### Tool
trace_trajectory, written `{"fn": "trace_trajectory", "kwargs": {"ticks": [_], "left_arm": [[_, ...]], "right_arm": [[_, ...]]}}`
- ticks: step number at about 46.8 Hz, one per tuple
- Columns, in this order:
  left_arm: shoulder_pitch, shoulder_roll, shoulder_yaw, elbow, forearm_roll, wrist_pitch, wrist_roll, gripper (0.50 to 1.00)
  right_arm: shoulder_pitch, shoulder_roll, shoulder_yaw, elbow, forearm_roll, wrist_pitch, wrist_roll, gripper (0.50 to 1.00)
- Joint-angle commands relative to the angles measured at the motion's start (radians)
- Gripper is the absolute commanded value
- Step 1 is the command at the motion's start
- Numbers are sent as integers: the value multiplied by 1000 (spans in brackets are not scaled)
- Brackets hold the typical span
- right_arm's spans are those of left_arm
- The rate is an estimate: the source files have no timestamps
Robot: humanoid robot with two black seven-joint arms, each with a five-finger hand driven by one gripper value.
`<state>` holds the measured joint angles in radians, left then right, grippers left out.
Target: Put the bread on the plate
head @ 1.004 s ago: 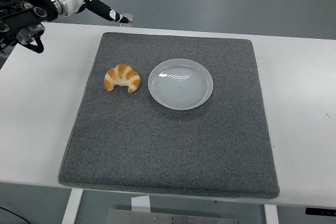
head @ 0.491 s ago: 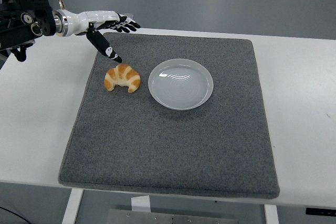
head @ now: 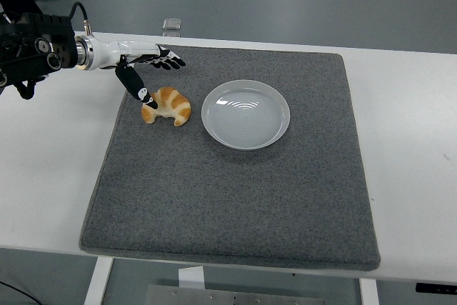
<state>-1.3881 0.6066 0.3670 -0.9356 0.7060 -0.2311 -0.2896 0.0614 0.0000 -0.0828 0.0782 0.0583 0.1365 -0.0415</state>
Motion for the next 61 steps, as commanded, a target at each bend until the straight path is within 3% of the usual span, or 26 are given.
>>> {"fn": "trace_trajectory", "kwargs": {"ticks": [1,32,41,51,61], "left_arm": [[9,-1,1,4,10,6,0,1000],[72,-90,23,44,30,114,1,975],[73,-106,49,44,30,153,0,939],[75,-106,49,44,36,160,-2,827],[81,-106,49,44,59,187,-8,784]], "right_arm": [[0,0,0,0,0,0,0,952],[0,0,0,0,0,0,0,952],[0,0,0,0,0,0,0,952],[0,0,0,0,0,0,0,952],[0,0,0,0,0,0,0,952]]}}
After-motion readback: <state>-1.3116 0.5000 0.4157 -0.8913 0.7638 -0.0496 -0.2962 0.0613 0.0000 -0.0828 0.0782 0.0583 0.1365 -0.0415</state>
